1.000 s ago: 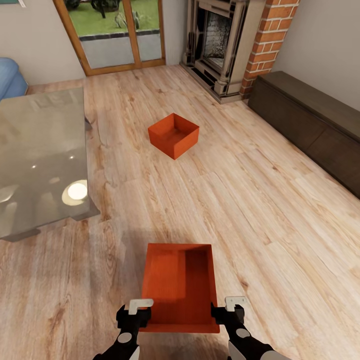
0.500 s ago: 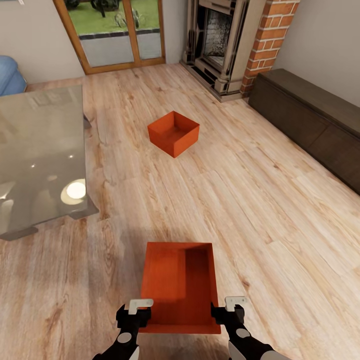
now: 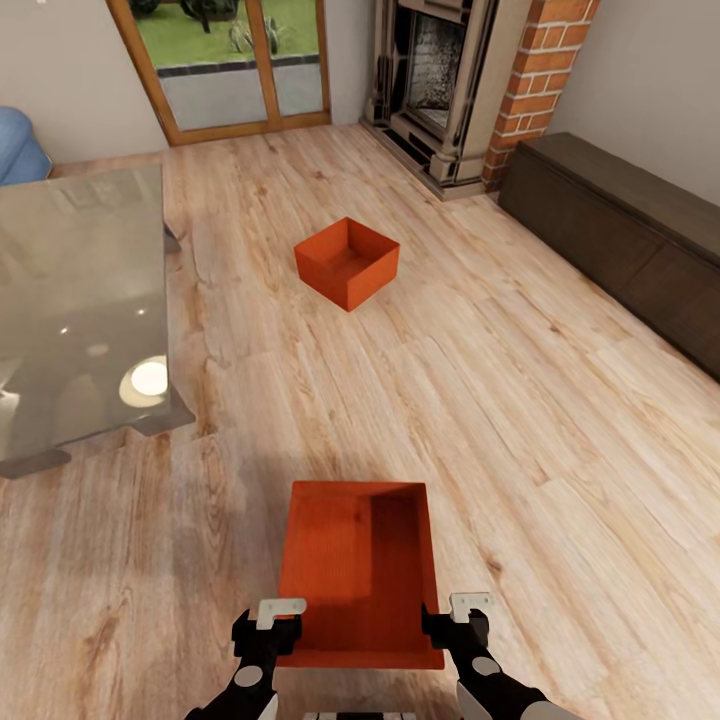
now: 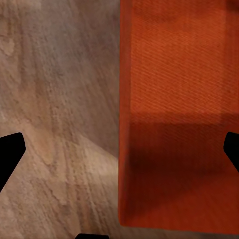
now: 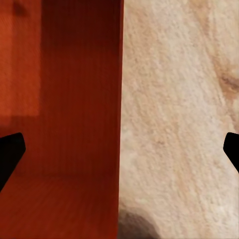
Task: Move the two storage containers from the living room to the garage. In the garage, place one container on the floor and stack the other container on top of it (either order is fine).
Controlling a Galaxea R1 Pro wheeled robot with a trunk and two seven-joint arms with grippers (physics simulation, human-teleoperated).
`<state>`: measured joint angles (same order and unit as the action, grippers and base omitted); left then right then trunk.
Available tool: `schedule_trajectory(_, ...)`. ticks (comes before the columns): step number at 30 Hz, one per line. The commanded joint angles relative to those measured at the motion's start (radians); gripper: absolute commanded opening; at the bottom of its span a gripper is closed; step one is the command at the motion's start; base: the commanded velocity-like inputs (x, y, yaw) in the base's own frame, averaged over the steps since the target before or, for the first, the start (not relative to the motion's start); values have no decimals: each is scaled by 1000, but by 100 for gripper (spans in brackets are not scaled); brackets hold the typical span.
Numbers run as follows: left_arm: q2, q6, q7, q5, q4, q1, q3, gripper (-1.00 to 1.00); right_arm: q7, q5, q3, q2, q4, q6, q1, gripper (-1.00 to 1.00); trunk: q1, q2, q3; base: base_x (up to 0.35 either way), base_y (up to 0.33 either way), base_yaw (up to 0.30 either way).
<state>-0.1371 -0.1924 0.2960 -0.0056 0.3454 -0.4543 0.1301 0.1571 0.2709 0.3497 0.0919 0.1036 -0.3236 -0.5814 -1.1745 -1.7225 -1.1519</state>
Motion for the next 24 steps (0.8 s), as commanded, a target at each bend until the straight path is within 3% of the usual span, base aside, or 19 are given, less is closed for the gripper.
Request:
schedule_trajectory(1,1,-1,9,-1,-1,0,8,100,4,8,9,0,-1,-3,-1,100,-4,-7,-4,0,0,0)
schedule_trajectory(24,1,-2,9,2,1,-1,7,100,4,8,9,0,-1,-3,0,100,-92,-168,-76,0,0,0)
